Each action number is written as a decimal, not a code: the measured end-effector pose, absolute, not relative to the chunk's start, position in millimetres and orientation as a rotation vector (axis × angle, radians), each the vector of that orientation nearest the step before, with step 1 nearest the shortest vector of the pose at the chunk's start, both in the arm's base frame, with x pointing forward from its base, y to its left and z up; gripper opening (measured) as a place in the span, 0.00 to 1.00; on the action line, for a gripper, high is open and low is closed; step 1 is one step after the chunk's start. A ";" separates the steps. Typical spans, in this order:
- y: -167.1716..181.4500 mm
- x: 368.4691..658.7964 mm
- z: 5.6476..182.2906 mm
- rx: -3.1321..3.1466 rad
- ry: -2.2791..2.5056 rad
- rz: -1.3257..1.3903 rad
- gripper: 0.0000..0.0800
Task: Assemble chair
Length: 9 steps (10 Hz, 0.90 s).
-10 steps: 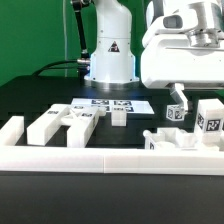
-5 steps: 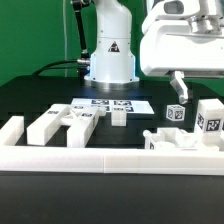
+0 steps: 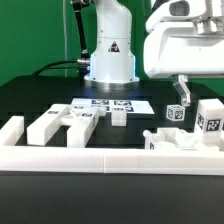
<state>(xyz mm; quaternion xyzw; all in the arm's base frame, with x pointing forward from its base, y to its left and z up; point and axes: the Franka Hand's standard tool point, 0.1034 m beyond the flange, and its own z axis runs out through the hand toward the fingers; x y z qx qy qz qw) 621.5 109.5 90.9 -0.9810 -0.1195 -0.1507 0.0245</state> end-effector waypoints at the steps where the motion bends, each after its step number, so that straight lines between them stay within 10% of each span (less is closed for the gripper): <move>1: 105.8 623.5 90.1 -3.047 -0.365 -0.368 0.81; 9: 105.9 626.1 86.4 -3.035 -0.376 0.197 0.81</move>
Offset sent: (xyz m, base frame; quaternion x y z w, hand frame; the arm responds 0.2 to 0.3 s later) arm 0.0172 -0.0047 0.0040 0.0268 -0.1718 -0.0250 0.9844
